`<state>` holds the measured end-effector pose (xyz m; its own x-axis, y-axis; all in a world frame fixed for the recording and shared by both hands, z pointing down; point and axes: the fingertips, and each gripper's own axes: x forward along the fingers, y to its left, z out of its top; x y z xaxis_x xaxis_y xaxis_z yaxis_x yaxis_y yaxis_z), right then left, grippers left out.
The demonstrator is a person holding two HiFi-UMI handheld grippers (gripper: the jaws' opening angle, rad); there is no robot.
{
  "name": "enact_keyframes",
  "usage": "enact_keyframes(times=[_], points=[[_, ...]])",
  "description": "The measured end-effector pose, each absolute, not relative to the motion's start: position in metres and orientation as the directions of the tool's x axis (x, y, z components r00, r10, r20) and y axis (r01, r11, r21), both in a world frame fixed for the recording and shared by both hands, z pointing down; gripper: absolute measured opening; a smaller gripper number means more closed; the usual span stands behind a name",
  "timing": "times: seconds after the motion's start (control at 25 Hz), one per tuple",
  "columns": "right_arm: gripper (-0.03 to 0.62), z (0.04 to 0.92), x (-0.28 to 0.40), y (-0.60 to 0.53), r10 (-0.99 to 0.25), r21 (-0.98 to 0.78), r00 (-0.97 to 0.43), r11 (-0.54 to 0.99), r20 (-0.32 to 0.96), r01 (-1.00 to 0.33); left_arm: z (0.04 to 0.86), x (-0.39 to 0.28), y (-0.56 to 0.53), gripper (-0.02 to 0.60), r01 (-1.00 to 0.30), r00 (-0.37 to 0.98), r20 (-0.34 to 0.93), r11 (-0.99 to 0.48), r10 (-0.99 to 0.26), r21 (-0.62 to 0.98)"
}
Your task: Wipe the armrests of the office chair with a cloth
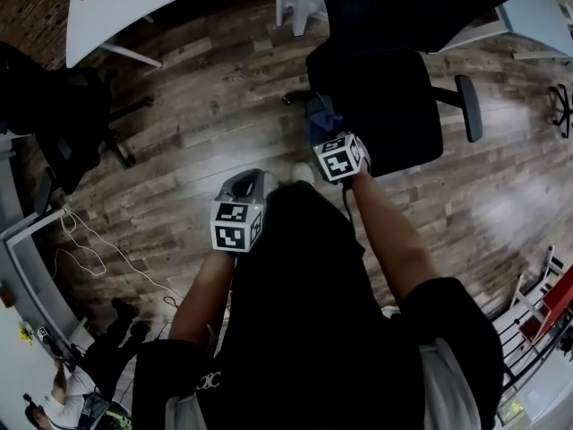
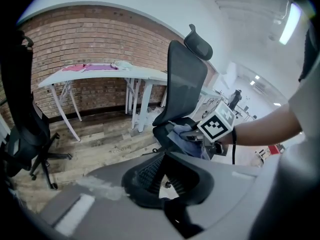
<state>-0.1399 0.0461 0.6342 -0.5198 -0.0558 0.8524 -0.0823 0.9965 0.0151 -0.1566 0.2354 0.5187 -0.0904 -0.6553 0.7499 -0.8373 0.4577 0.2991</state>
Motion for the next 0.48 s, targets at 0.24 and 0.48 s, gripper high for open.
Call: enact_keyframes(times=[0.24,0.48], points=[[0.069,0.624,-0.168,0.017,-0.005,-0.063,-0.600,0.994,0.800,-0.092,0.527,-0.157,0.225,0.006,-0.860,-0.058,0.779,0.427,-0.625,0.278],[0.067,0.607,-0.135,-0.010,0.113,-0.053,-0.679,0.993,0.725,0.108,0.537,-0.166,0.183,0.006,-0.899,-0.024,0.795,0.361,-0.606,0.248]])
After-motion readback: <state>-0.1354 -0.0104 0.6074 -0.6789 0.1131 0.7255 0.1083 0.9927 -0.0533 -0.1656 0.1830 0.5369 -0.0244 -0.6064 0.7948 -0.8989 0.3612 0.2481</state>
